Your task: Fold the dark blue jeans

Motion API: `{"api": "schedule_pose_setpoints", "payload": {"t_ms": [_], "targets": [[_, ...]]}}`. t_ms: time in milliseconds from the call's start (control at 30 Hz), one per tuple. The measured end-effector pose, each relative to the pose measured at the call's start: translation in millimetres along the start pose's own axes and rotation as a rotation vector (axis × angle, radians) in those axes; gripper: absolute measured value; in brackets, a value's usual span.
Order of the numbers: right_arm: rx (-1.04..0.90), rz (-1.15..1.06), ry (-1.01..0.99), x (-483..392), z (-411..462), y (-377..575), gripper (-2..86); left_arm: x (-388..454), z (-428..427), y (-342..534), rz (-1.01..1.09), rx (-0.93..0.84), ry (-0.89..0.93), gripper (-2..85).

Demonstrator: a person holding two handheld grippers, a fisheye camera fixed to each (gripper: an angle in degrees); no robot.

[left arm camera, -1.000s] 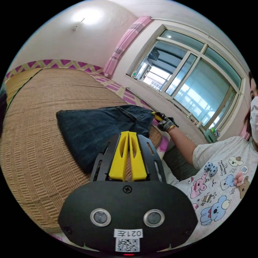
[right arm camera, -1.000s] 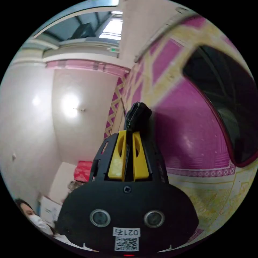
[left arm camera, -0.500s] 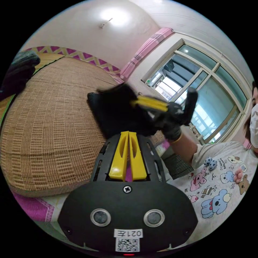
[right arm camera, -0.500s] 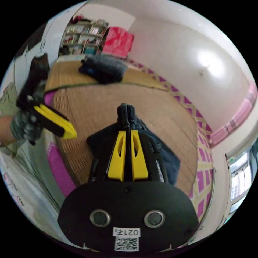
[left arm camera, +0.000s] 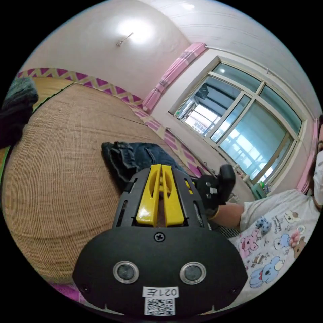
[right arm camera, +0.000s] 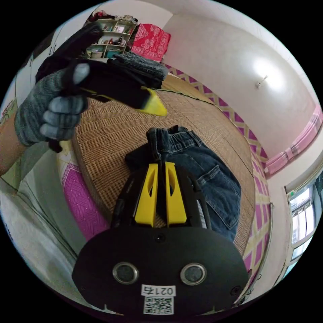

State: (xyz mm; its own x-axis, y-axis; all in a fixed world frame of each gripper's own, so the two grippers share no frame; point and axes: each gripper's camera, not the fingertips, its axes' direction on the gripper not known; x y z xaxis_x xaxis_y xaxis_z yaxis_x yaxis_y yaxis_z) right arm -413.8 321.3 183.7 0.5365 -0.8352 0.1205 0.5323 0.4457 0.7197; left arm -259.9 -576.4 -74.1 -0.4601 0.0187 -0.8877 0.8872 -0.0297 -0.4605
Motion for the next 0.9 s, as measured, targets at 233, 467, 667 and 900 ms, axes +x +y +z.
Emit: {"api": "schedule_pose_setpoints", "payload": {"t_ms": [233, 467, 667, 900], "targets": [[0.104, 0.318, -0.236, 108, -48, 71, 6.5, -82, 57, 10, -0.106, -0.203, -0.116, -1.0], [-0.049, 0.645, -0.302, 212, -8, 198, 0.9, -125, 56, 13, -0.142, -0.206, -0.102, -0.9], [0.087, 0.732, -0.316, 286, -40, 227, 6.4, -167, 1, 12, -0.238, 0.061, -0.041, 0.6], [0.025, 0.922, -0.733, 427, 51, 265, 14.0, -257, 57, 4, -0.398, -0.16, 0.062, 13.6]]}}
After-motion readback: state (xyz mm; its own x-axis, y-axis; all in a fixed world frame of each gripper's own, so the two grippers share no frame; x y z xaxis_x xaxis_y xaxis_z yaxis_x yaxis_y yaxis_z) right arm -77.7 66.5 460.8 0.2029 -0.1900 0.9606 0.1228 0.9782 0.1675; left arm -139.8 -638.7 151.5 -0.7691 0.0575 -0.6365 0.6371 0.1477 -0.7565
